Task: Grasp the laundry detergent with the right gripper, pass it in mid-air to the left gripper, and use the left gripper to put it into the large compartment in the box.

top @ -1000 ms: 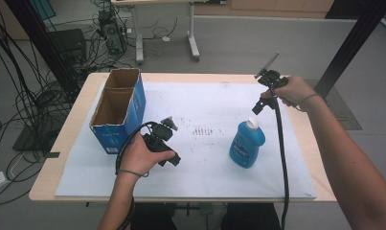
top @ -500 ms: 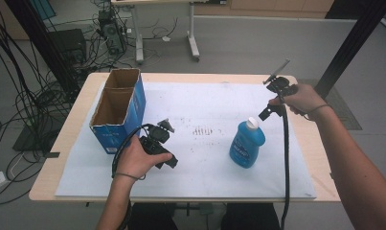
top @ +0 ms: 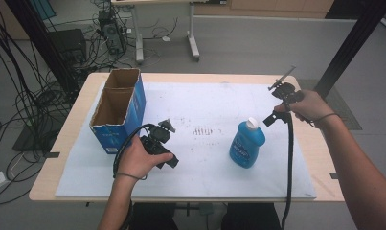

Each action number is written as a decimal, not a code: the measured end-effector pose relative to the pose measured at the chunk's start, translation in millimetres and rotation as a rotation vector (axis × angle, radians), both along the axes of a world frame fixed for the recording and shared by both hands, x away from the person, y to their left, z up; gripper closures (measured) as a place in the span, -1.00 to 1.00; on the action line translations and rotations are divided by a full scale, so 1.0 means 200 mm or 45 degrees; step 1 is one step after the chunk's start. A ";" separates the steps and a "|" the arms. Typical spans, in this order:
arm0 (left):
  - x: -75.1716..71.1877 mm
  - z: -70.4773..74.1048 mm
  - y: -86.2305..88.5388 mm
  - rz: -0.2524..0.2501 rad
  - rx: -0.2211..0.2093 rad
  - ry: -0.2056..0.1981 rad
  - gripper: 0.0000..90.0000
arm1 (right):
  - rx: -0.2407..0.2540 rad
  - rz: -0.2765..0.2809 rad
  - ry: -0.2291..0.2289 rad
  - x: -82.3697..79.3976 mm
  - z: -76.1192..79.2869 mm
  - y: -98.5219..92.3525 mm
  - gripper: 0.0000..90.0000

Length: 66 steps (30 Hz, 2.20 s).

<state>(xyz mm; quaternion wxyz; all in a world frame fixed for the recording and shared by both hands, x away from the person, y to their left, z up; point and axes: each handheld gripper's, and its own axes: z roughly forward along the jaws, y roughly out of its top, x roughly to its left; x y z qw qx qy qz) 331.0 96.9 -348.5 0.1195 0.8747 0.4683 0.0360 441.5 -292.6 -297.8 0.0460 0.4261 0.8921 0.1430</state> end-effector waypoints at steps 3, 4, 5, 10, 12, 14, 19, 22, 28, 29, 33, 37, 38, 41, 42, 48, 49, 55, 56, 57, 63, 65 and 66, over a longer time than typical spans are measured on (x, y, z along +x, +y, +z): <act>0.00 0.00 -0.01 -0.003 -0.005 -0.005 -0.74 | 0.005 0.001 -0.016 -0.04 0.00 -0.02 -0.78; 0.00 0.00 -0.01 -0.004 -0.008 -0.003 -0.74 | 0.008 -0.001 -0.019 -0.05 -0.01 -0.02 -0.78; 0.00 0.00 -0.01 -0.008 -0.016 0.001 -0.74 | 0.008 -0.005 -0.021 -0.05 -0.01 -0.02 -0.78; 0.00 0.00 -0.01 -0.014 -0.035 0.000 -0.74 | 0.017 -0.014 -0.036 -0.09 -0.03 -0.05 -0.78; 0.00 0.00 -0.01 -0.012 -0.029 0.000 -0.74 | 0.017 -0.018 -0.036 -0.11 -0.03 -0.06 -0.77; 0.00 0.00 -0.01 -0.012 -0.031 -0.002 -0.74 | 0.020 -0.017 -0.039 -0.12 -0.04 -0.06 -0.77; -0.01 -0.01 -0.01 -0.008 -0.034 0.005 -0.74 | 0.018 -0.023 -0.048 -0.17 -0.06 -0.08 -0.77; -0.01 -0.01 -0.01 -0.010 -0.038 0.009 -0.74 | 0.034 -0.027 -0.046 -0.19 -0.07 -0.09 -0.77; -0.02 0.00 0.00 -0.008 -0.041 0.002 -0.74 | 0.062 -0.036 -0.039 -0.23 -0.10 -0.11 -0.77; -0.02 0.00 -0.01 -0.007 -0.042 0.005 -0.74 | 0.065 -0.035 -0.039 -0.25 -0.11 -0.11 -0.77; -0.02 0.00 0.00 -0.008 -0.040 0.002 -0.74 | 0.069 -0.041 -0.035 -0.27 -0.13 -0.12 -0.77; -0.02 0.00 0.00 -0.005 -0.042 0.001 -0.74 | 0.075 -0.042 -0.033 -0.29 -0.15 -0.13 -0.77; -0.02 0.00 0.00 -0.005 -0.041 0.001 -0.74 | 0.077 -0.043 -0.033 -0.30 -0.15 -0.13 -0.77; -0.02 0.00 0.00 -0.007 -0.037 0.001 -0.74 | 0.091 -0.045 -0.032 -0.32 -0.16 -0.13 -0.77; -0.02 0.00 0.00 -0.007 -0.038 0.000 -0.74 | 0.096 -0.042 -0.034 -0.32 -0.16 -0.13 -0.77; -0.03 0.01 0.00 -0.009 -0.048 -0.004 -0.74 | 0.108 -0.039 -0.035 -0.36 -0.18 -0.13 -0.77; -0.03 0.01 0.00 -0.007 -0.048 -0.004 -0.74 | 0.109 -0.042 -0.033 -0.37 -0.19 -0.13 -0.77; -0.04 0.01 0.00 -0.019 -0.054 0.000 -0.74 | 0.116 -0.040 -0.025 -0.42 -0.22 -0.12 -0.77; -0.04 0.01 0.00 -0.022 -0.054 0.004 -0.74 | 0.119 -0.039 -0.024 -0.43 -0.23 -0.12 -0.77; -0.04 0.01 0.00 -0.022 -0.054 0.004 -0.74 | 0.119 -0.039 -0.024 -0.43 -0.23 -0.12 -0.77; -0.04 0.01 0.00 -0.017 -0.051 -0.004 -0.74 | 0.108 -0.034 -0.022 -0.47 -0.26 -0.11 -0.77; -0.04 0.02 0.00 -0.018 -0.056 -0.008 -0.74 | 0.111 -0.034 -0.020 -0.47 -0.26 -0.10 -0.77; -0.04 0.02 0.00 -0.016 -0.052 -0.009 -0.74 | 0.112 -0.032 -0.019 -0.48 -0.27 -0.10 -0.77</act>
